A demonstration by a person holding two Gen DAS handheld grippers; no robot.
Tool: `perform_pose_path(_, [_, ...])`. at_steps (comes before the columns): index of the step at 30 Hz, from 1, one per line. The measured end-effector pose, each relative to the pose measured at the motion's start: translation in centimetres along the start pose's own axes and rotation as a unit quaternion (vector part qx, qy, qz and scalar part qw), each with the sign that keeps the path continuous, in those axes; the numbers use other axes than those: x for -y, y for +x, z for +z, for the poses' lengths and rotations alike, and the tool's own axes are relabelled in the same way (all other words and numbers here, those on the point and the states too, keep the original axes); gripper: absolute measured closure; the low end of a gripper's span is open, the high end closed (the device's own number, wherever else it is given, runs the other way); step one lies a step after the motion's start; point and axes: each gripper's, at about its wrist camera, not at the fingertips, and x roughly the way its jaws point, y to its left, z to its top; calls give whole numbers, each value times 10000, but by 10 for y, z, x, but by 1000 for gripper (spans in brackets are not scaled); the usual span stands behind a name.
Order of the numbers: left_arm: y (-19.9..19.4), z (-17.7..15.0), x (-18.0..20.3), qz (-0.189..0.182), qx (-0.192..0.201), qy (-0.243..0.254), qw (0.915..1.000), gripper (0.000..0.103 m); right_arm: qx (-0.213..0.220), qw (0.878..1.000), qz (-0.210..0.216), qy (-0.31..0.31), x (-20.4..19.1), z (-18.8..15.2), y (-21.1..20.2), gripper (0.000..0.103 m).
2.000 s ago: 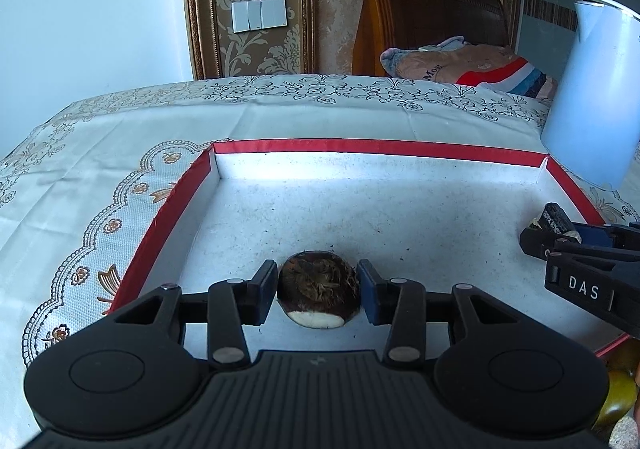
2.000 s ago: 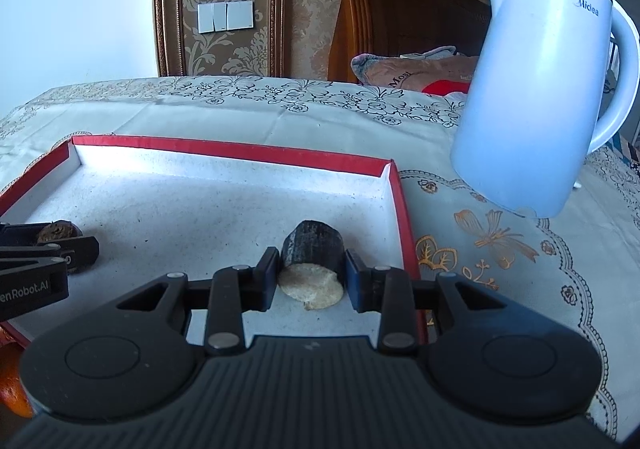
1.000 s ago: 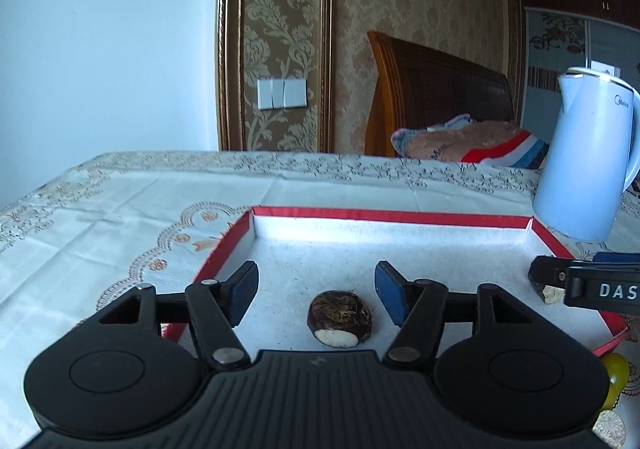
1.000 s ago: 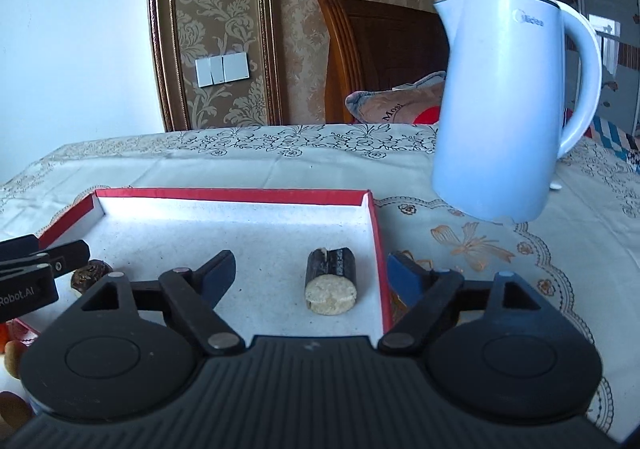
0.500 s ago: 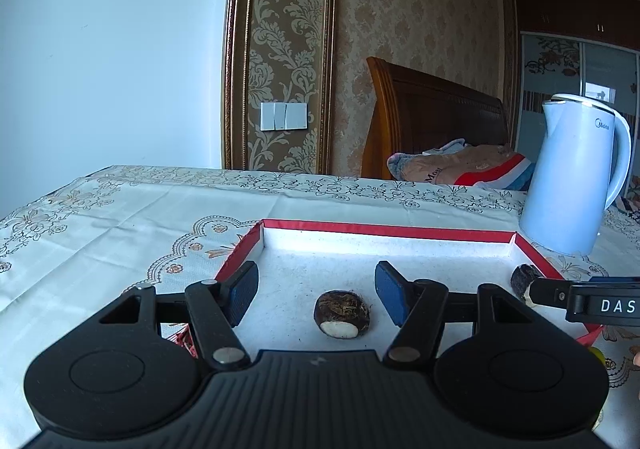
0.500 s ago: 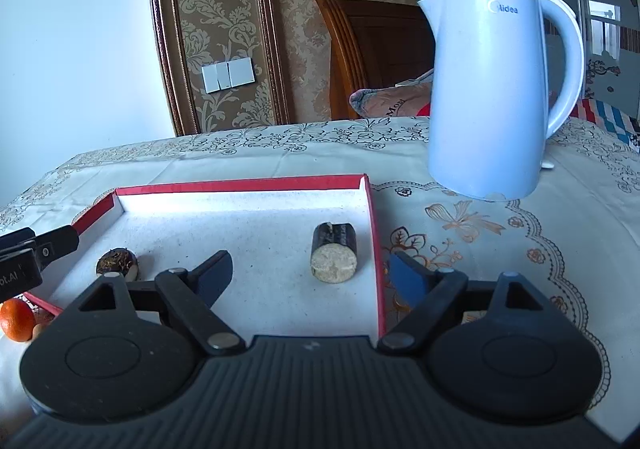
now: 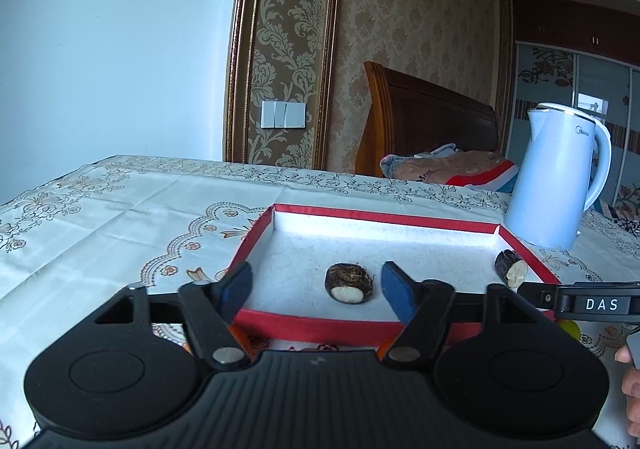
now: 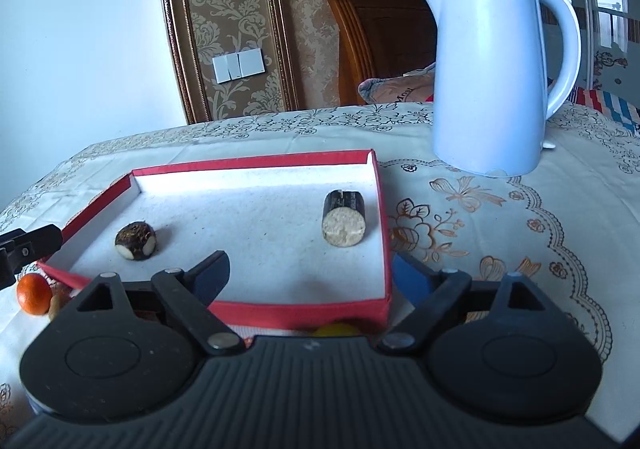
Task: Organize fruits
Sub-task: 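Lift both open tools out of the tray back toward the produce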
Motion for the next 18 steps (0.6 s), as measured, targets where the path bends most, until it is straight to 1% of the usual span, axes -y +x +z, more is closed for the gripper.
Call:
perform_pose_path(4, [-10,-2,-7,-16,102,-87,9999,27,31,10000,64,5,0,-8,-12,15])
perform_pose_path(8, [-13,-5,-8,-80,16,-31,10000,27,56,9998,145,82,4,-14,-23,15])
perform_pose_path(12, [-14,-10,-4,-142,-136,152,9997,27,149,9997,131,167,9,-17,-32,15])
perform_pose_path(18, [-18,-17,-3,-208,-274,318,9989,27,124,9996,136,199,11,-18,-34,15])
